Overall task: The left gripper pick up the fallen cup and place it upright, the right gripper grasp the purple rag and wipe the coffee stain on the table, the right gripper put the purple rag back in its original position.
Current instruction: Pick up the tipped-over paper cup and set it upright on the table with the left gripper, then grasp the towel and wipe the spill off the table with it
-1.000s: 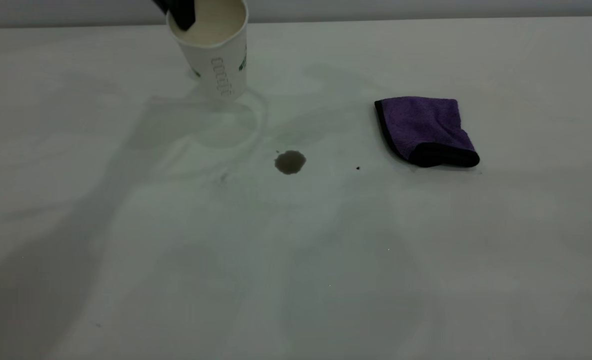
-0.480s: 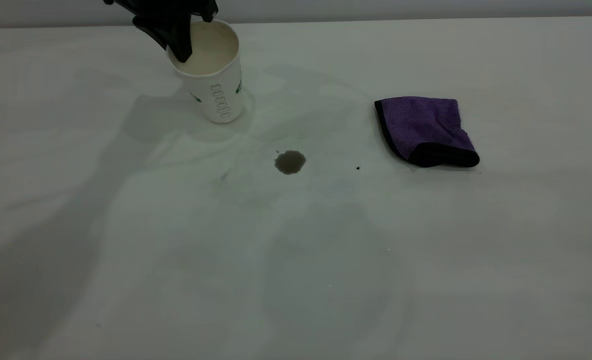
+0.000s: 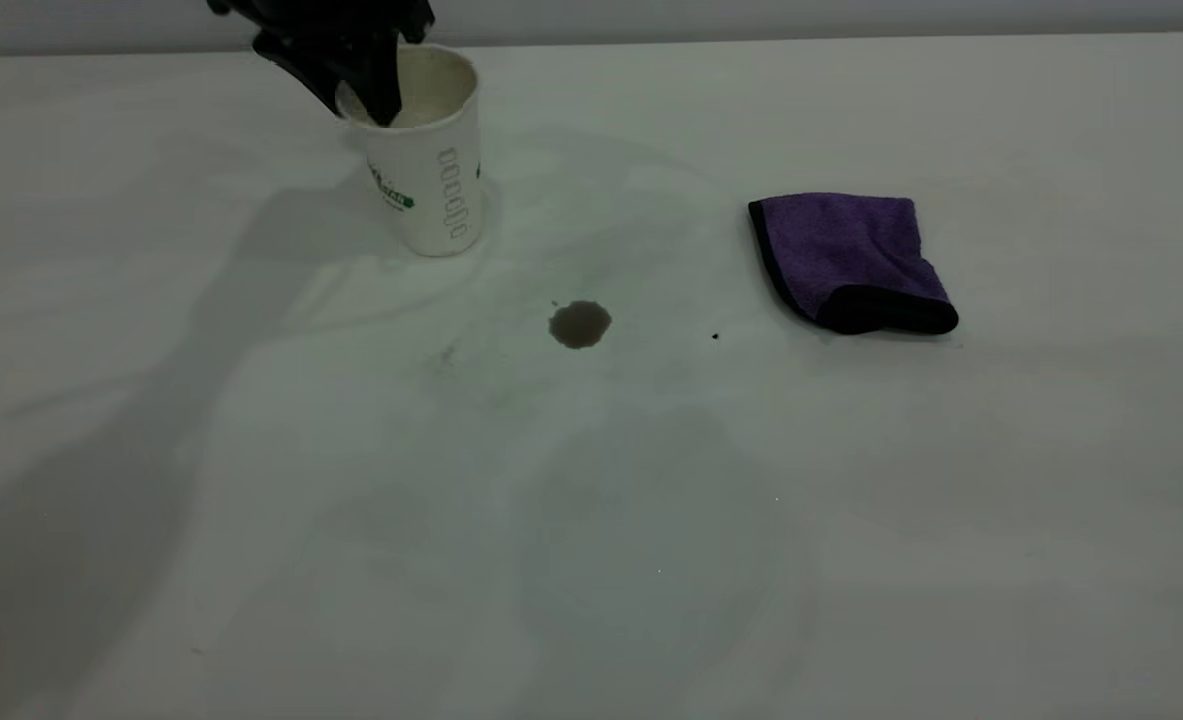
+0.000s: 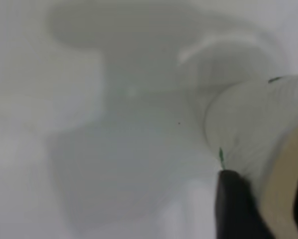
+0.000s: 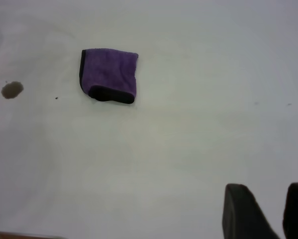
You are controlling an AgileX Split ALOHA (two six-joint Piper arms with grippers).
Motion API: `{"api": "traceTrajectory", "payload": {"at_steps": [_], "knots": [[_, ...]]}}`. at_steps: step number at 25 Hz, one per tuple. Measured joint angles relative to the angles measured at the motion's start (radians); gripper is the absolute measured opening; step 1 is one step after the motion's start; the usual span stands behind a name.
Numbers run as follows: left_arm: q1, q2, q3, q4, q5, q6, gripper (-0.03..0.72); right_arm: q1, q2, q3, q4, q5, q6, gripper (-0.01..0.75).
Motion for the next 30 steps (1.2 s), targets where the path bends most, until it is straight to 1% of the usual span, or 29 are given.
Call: {"api": "traceTrajectory", "payload": {"at_steps": [2,4,5,7,9,11,15,18,20,25,27,30], "knots": [[0.0,-0.038,0.0,0.028,0.009,0.007,0.538,0.0,0.0,0.0,0.0,0.0,0.0,0.238],[0.0,-0.092,0.0,0.053,0.035,0.009,0.631,0.0,0.0,0.0,0.0,0.0,0.0,0.238],[0.0,-0.125,0.0,0.061,0.054,0.009,0.671,0.0,0.0,0.0,0.0,0.0,0.0,0.238],[0.0,-0.199,0.0,0.066,0.101,0.009,0.705,0.0,0.0,0.0,0.0,0.0,0.0,0.238],[0.0,-0.272,0.0,0.068,0.153,0.009,0.707,0.0,0.0,0.0,0.0,0.0,0.0,0.238],[0.0,-0.346,0.0,0.076,0.206,0.009,0.692,0.0,0.0,0.0,0.0,0.0,0.0,0.238],[0.0,-0.492,0.0,0.088,0.305,0.005,0.632,0.0,0.0,0.0,0.0,0.0,0.0,0.238],[0.0,-0.59,0.0,0.089,0.419,-0.021,0.589,0.0,0.0,0.0,0.0,0.0,0.0,0.238],[0.0,-0.642,0.0,0.092,0.428,-0.039,0.576,0.0,0.0,0.0,0.0,0.0,0.0,0.238],[0.0,-0.772,0.027,0.094,0.428,-0.05,0.572,0.0,0.0,0.0,0.0,0.0,0.0,0.238],[0.0,-0.825,0.066,0.095,0.428,-0.051,0.572,0.0,0.0,0.0,0.0,0.0,0.0,0.238],[0.0,-0.925,0.176,0.095,0.428,-0.051,0.572,0.0,0.0,0.0,0.0,0.0,0.0,0.238]]}}
